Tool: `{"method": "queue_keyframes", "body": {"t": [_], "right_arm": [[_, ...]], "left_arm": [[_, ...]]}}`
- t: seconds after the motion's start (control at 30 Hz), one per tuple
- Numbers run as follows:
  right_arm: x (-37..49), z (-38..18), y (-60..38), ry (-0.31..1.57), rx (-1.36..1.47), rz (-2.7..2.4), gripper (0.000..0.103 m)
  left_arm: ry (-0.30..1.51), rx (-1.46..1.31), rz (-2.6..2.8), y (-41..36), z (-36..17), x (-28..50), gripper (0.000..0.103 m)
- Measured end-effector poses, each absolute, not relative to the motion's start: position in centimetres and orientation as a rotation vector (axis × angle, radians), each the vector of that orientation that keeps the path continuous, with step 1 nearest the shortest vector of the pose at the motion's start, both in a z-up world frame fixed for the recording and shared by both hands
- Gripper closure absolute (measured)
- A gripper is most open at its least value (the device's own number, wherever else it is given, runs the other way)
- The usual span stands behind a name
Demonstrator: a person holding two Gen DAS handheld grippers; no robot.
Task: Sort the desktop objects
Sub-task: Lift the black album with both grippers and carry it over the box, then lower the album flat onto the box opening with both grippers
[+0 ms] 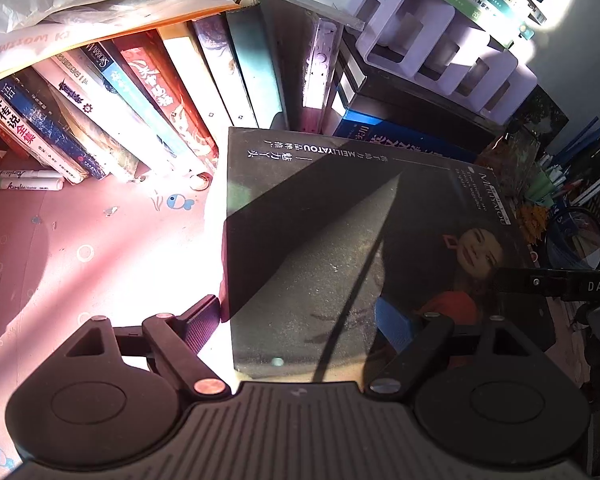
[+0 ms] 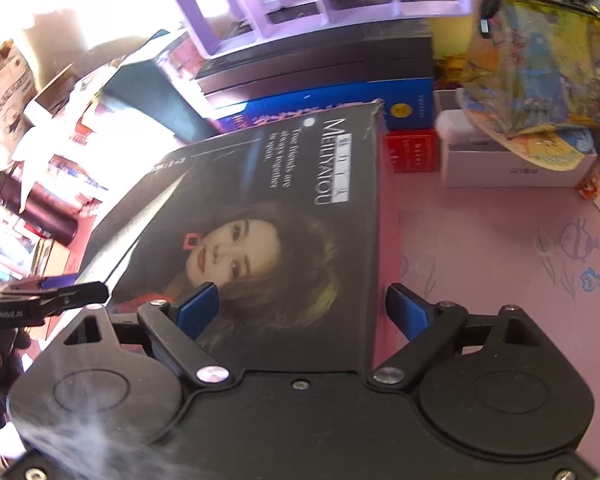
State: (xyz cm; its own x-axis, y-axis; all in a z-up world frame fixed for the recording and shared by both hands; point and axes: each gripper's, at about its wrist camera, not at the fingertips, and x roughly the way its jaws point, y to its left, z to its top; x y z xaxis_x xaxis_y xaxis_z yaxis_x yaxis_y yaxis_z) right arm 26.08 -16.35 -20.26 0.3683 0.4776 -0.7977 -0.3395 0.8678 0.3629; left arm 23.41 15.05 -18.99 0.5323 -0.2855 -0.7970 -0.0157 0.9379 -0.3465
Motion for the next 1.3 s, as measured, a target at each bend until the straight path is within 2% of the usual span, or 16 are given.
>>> {"method": "queue_keyframes", "body": {"t": [0.37,0.5,0.77,1.0,1.2,1.3], "right_arm": [[25.6,-18.9,-18.5,0.978,0.164,0.456,0.012],[25.1,-18.1,-17.9,0.926,0.104,0.512,0.017],[24.7,-19.2,-15.2,0.979,0.001,0.636,0.018],[25.0,-19.4,-14.6,0.998,-0.015,0.636,0.016],[24.9,-19.7,-14.6,1.007,0.005,0.623,0.016],[24.5,-19.6,-13.7,1.011,-0.037,0.592,0.016]], "left_arm": [[0.987,-0.328,-0.139,14.6,-19.2,23.0,0.018],[0.954,-0.240,-0.113,13.7,-18.3,22.5,0.018],[0.872,-0.087,-0.113,11.3,-16.4,21.9,0.018],[0.930,-0.030,-0.188,9.8,-17.6,23.2,0.018],[0.957,0.091,-0.237,8.5,-18.2,23.3,0.006],[0.968,0.122,-0.238,7.9,-18.3,23.2,0.004]]}}
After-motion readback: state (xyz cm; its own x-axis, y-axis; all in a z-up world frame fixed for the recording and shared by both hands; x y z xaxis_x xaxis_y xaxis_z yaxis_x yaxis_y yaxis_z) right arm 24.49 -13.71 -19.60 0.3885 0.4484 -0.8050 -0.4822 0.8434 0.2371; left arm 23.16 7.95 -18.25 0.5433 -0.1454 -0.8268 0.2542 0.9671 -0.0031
